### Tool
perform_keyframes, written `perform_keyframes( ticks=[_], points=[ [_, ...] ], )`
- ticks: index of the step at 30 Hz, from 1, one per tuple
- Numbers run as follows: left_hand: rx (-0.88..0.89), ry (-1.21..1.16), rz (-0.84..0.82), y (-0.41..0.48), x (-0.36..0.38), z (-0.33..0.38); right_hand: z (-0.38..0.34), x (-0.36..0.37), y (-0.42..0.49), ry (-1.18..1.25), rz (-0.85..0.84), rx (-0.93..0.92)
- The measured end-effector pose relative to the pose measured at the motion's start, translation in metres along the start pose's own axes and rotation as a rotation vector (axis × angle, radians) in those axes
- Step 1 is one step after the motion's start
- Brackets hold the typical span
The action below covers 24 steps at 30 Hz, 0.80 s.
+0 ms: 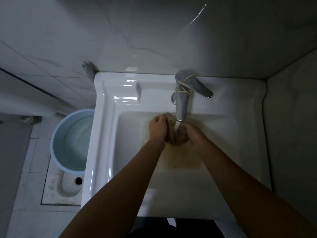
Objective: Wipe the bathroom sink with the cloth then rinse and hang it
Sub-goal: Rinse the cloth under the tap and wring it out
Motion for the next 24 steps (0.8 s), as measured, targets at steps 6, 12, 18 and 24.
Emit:
perform_keyframes(
  ticks=[6, 12, 18, 24],
  points=[
    [0.0, -0.024, -0.176, 0.003, -0.007, -0.009, 0.014, 0.005, -0.011, 0.08, -0.208, 0.074],
    [-0.223, 0.09, -0.191, 0.004, -0.021, -0.032, 0.008, 0.005, -0.022, 0.072, -0.266, -0.122],
    [-0.428, -0.088, -0.443, -0.018, 0.004, -0.043, -0.005, -0.002, -0.038, -0.417, -0.156, -0.382],
    [-0.264, -0.288, -0.36, -0.014, -0.002, -0.04, -0.02, -0.029, -0.049, -0.433, 0.112, -0.511]
  ],
)
Point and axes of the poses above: each hand's wrist, its own y-axis towards the middle knuckle, its own x-axis out of the palm, z = x × y, the point moved 6 cm from there along y, towards the middle knuckle, and after that the axes turned 7 degrees about -z, right-handed, at the moved point
